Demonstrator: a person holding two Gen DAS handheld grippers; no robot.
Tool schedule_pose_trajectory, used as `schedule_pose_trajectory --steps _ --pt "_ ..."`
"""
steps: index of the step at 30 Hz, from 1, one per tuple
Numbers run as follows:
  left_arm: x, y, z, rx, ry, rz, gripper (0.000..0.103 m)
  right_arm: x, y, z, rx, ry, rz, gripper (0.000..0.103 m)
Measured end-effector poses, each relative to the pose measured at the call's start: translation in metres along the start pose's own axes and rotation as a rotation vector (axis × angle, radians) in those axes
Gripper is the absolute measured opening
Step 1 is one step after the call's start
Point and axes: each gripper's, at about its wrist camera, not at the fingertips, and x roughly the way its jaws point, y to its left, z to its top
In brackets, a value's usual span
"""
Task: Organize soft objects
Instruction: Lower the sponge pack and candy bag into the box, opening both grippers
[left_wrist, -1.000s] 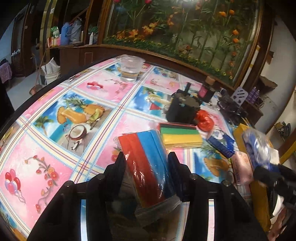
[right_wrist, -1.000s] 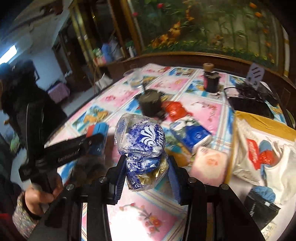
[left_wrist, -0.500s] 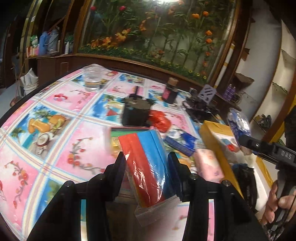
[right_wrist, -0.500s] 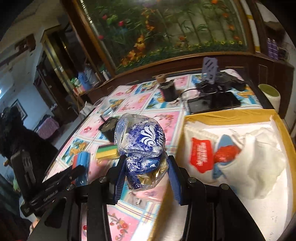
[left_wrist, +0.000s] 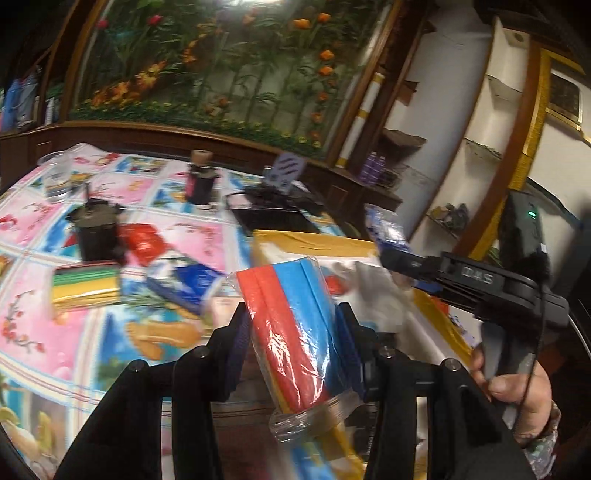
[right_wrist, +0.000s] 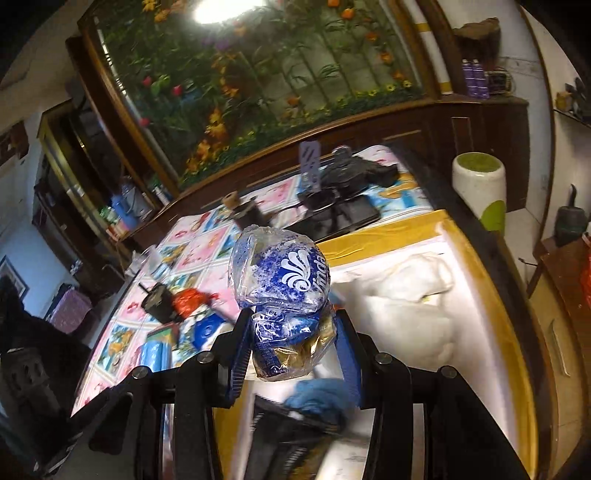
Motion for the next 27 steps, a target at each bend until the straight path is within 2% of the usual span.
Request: schedule_pose_trajectory --steps 4,10,15,19,27 --pt "0.008 -0.033 -0.003 0.038 0.009 -0.100 0.045 -0.012 -0.016 0.003 0.014 -0.023 -0.064 0.046" --pt "0.035 -0.071 -0.014 0.080 0.105 -0.182 0.045 -0.024 -0.047 0.006 0.068 -0.025 -0.121 0.046" --pt "0.054 -0.094 -0.020 0.124 0.165 -0.202 0.045 -0.032 -0.066 0.006 0.088 -0.005 -0.139 0.046" --pt "0.069 -0.102 -0.026 0.135 0.216 -0.193 0.045 -0.031 -0.067 0.006 0.074 0.011 -0.132 0.046" --pt "0.076 -0.110 -0.036 0.190 0.247 -0.160 0.045 -0.018 -0.064 0.004 0.059 0.073 -0.141 0.048"
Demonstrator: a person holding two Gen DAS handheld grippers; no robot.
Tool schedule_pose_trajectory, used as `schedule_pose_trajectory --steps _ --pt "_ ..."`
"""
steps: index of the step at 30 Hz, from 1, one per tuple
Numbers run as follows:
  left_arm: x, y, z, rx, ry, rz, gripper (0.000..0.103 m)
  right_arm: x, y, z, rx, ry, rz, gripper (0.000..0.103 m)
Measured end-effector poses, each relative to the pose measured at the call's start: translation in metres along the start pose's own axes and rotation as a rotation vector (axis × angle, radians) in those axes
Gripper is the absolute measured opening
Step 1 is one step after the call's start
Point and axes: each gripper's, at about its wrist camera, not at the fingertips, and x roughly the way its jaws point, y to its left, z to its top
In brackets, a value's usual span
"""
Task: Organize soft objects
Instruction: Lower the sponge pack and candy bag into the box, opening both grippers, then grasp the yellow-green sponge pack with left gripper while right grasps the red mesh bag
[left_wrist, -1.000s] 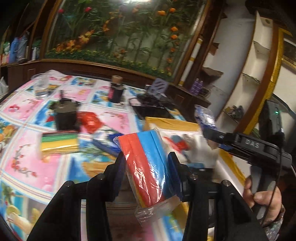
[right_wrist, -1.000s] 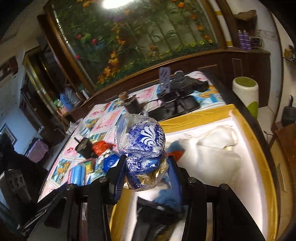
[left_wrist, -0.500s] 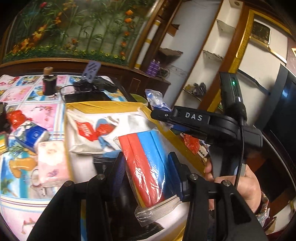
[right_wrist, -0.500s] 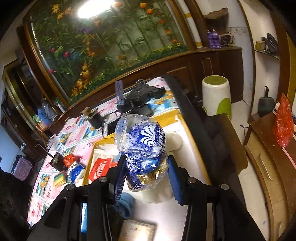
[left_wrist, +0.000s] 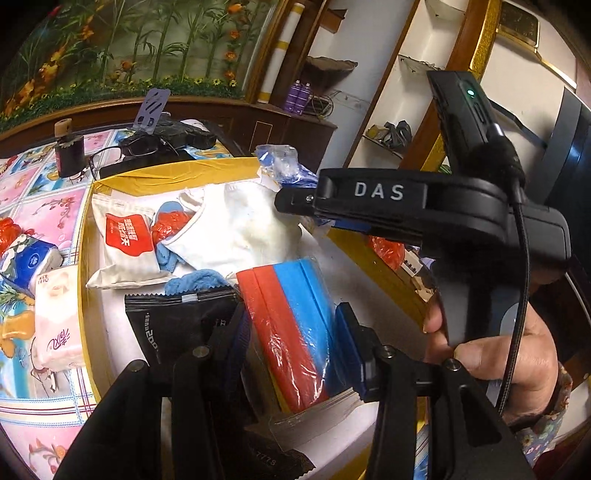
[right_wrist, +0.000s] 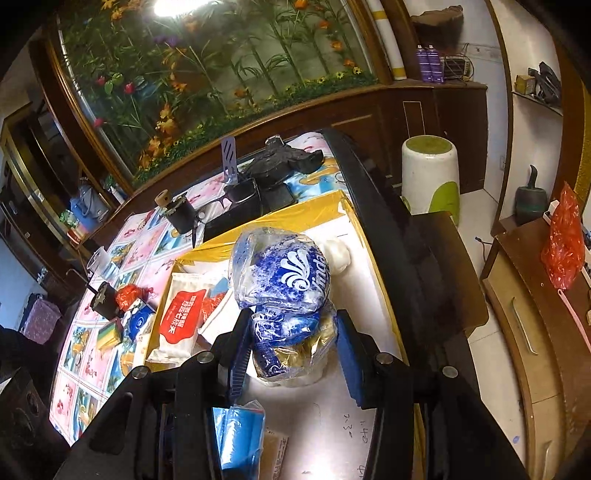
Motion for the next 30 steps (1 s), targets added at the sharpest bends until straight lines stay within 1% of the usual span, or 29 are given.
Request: schedule_pose_trajectory --steps 3,7,10,11,13,16,17,21,24,26,28,30 --pt "-0.001 -0.001 -0.001 0.013 -0.006 0.007 0.045 0.005 0.002 -0.001 -0.004 0.026 -0.002 0.048" --pt "-0.002 -0.001 -0.003 0.015 -0.003 0.002 0.046 0.009 0.002 -0.001 0.001 0.039 -0.007 0.050" --pt "-0.003 -0.002 -0.002 0.020 -0.006 0.004 0.050 0.010 0.001 -0.002 0.005 0.047 -0.022 0.065" --pt "-0.004 -0.002 -0.002 0.022 -0.008 0.005 0.053 0.008 0.002 -0.002 0.002 0.041 -0.024 0.068" --pt "-0.005 -0.002 -0.002 0.022 -0.017 0.007 0.059 0.006 0.002 -0.002 0.003 0.030 -0.024 0.071" --pt "-0.008 0.000 -0.001 0.010 -0.032 0.001 0.069 0.003 -0.001 -0.001 0.023 0.014 -0.014 0.071" --pt "-0.010 0.001 -0.001 0.003 -0.040 -0.003 0.070 0.002 -0.002 -0.001 0.028 0.008 -0.011 0.071" --pt "-0.012 0.002 0.001 0.002 -0.048 -0.010 0.070 -0.004 -0.002 -0.001 0.038 -0.031 0.012 0.071" --pt "-0.016 0.001 0.001 0.011 -0.065 -0.021 0.070 -0.010 -0.003 -0.001 0.053 -0.068 0.046 0.072" --pt "-0.021 -0.001 0.000 0.023 -0.086 -0.021 0.070 -0.011 -0.004 -0.001 0.067 -0.084 0.066 0.076" --pt "-0.029 -0.002 -0.002 0.035 -0.117 -0.015 0.070 -0.011 -0.006 -0.001 0.081 -0.091 0.068 0.076" --pt "-0.036 -0.001 -0.003 0.038 -0.144 -0.007 0.070 -0.017 -0.005 -0.003 0.098 -0.117 0.071 0.076"
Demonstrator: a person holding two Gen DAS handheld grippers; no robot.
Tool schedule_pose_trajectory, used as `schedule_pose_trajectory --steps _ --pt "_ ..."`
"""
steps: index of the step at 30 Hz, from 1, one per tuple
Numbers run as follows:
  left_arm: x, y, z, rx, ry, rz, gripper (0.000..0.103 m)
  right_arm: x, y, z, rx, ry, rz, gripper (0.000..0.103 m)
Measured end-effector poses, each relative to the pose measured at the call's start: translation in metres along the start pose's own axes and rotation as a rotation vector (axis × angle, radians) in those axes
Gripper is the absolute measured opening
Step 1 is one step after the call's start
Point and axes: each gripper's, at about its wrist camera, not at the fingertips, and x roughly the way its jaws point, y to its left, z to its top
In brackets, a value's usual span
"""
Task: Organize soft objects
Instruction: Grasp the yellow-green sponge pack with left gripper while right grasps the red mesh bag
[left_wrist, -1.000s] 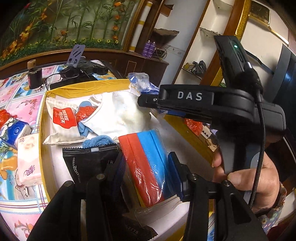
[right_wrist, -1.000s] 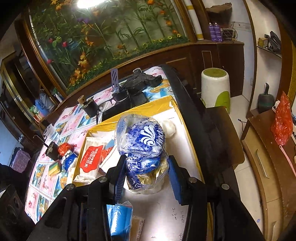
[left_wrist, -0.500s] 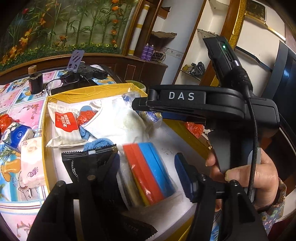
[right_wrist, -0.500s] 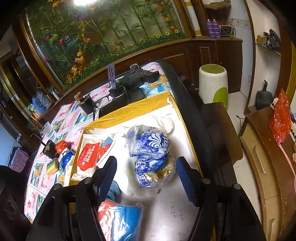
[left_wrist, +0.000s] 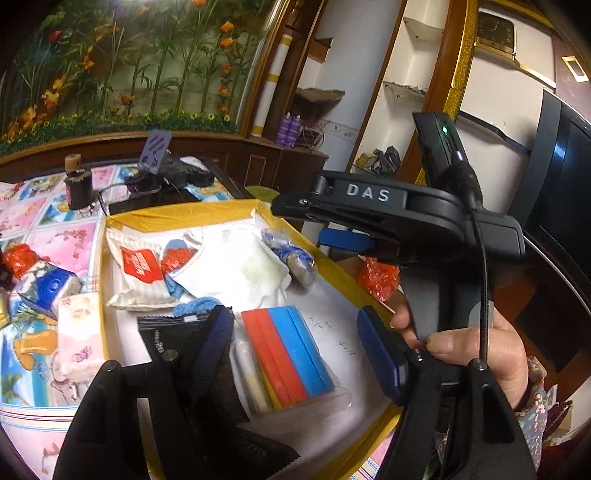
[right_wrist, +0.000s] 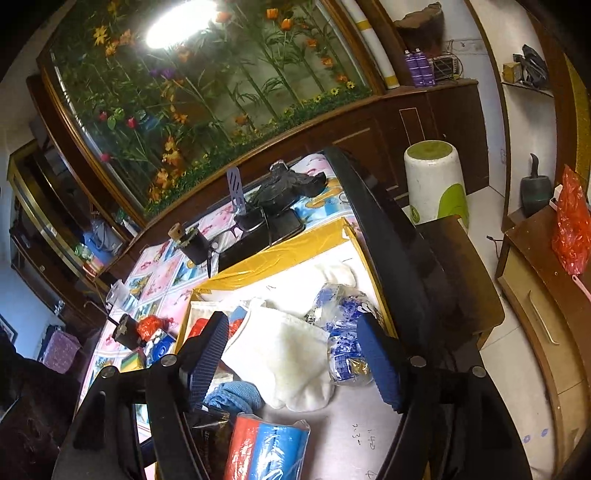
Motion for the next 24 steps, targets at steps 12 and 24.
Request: schedule_pose_trajectory --steps 12,24 --pt "-0.087 0.097 -0.003 -0.195 -0.180 0.205 0.070 -0.061 0.055 -0.027 -0.054 -0.038 0.038 0.077" --pt "-0.147 0.251 -0.018 -0.437 -0.146 0.518 0.070 -0.018 0.154 -0.074 -0.177 0.259 0.210 0.077"
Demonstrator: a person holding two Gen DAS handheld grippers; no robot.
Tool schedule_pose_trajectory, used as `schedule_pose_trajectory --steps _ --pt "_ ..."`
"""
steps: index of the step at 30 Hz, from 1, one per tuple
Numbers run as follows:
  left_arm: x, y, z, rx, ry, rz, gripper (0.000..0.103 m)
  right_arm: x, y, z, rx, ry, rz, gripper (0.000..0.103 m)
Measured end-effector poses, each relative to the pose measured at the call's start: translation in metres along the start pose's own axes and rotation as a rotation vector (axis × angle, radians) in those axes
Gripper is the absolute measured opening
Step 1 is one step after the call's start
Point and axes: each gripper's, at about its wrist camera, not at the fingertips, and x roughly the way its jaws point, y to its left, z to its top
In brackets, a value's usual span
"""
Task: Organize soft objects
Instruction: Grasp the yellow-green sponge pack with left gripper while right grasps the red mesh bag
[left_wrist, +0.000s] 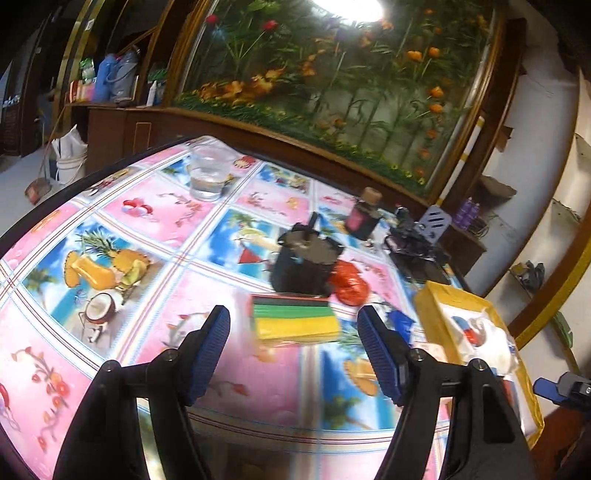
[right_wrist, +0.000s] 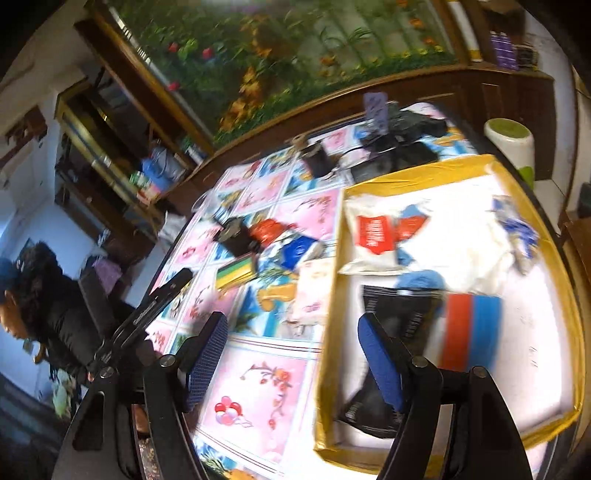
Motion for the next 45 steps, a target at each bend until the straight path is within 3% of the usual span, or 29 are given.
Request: schedule_pose_trajectory --steps 6,11,18,23,28,32,36,38,41,45 --pt "0.013 0.024 0.008 0.003 0.029 0.072 0.070 0.067 0.043 0.035 -0.050 0.102 -0.004 0.077" --pt "0.011 0.030 0.008 0.000 0.012 0.112 0.070 0.132 0.062 0.076 -0.075 0.161 -0.083 0.077" --pt "0.010 0.025 0.009 0.030 -0.006 0.142 0.071 0.242 0.047 0.141 -0.046 0.220 -0.191 0.077" --pt "0.010 0.034 0.012 -0.012 -0.003 0.156 0.071 0.286 0.049 0.147 -0.119 0.295 -0.271 0.069" --pt "0.010 0.041 0.014 -0.044 -0.005 0.166 0.071 0.276 0.049 0.126 -0.148 0.337 -0.269 0.063" --pt "0.010 0.045 0.015 -0.059 -0.008 0.173 0.071 0.247 0.053 0.082 -0.141 0.381 -0.228 0.064" --pt "0.011 0.046 0.014 -0.065 -0.003 0.174 0.070 0.214 0.068 0.040 -0.129 0.462 0.023 0.064" --pt "0.012 0.046 0.014 -0.064 -0.005 0.169 0.070 0.193 0.070 0.040 -0.150 0.406 0.025 0.064" --pt "0.018 0.043 0.014 -0.055 0.018 0.133 0.070 0.163 0.057 0.052 -0.143 0.298 -0.047 0.065" --pt "0.021 0.041 0.013 -0.056 0.033 0.119 0.070 0.166 0.047 0.054 -0.085 0.317 0.000 0.068"
